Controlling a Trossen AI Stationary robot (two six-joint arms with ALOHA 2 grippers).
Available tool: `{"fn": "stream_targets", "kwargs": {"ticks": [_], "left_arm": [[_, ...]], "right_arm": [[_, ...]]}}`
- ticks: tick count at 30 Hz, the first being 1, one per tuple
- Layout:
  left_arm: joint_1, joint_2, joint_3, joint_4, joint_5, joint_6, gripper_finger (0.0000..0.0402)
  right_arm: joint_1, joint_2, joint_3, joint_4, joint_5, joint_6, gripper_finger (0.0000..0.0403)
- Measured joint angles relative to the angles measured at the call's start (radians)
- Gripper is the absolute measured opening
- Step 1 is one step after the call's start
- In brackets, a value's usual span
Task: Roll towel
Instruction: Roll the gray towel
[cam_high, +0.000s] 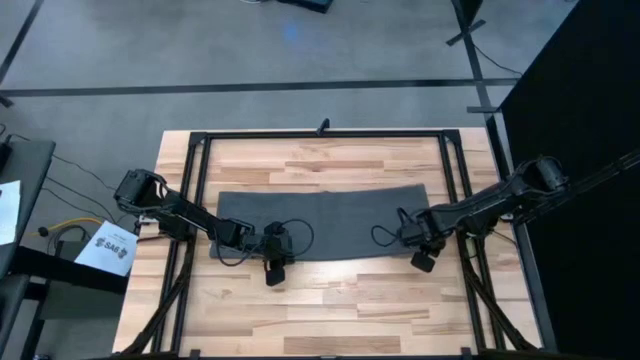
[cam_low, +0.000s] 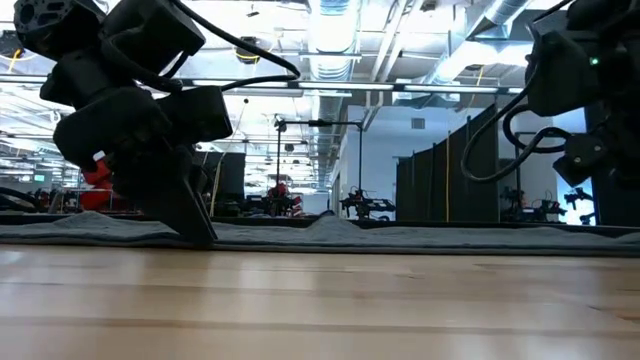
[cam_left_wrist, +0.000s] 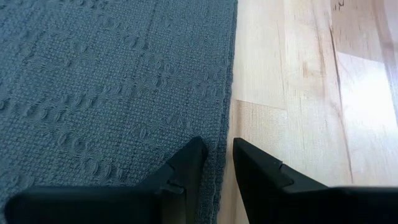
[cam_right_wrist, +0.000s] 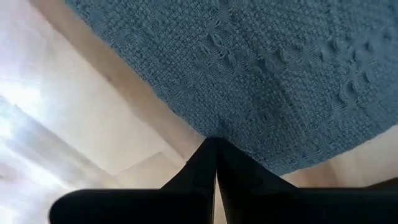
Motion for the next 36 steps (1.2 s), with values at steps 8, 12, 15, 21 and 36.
{"fn": "stream_targets", "kwargs": {"ticks": [8, 12, 15, 21, 36], "left_arm": [[-0.001, 0.000, 0.000, 0.000, -0.003, -0.006, 0.0082], [-0.004, 0.000, 0.000, 0.001, -0.007, -0.028, 0.0082], [-0.004, 0.000, 0.000, 0.001, -0.008, -0.032, 0.0082], [0.006, -0.011, 0.000, -0.007, 0.003, -0.048, 0.0082], [0.049, -0.479, -0.013, -0.505, -0.103, 0.057, 0.0082]], "right_arm": [[-0.045, 0.001, 0.019, -0.008, 0.074, -0.044, 0.0000], [-0.060, 0.001, 0.054, -0.008, 0.070, -0.084, 0.0000], [-0.060, 0.000, 0.075, 0.001, 0.119, -0.125, 0.0000], [-0.112, -0.001, 0.011, 0.105, 0.166, -0.149, 0.0000], [0.077, 0.025, -0.003, 0.429, 0.095, 0.105, 0.0000]]}}
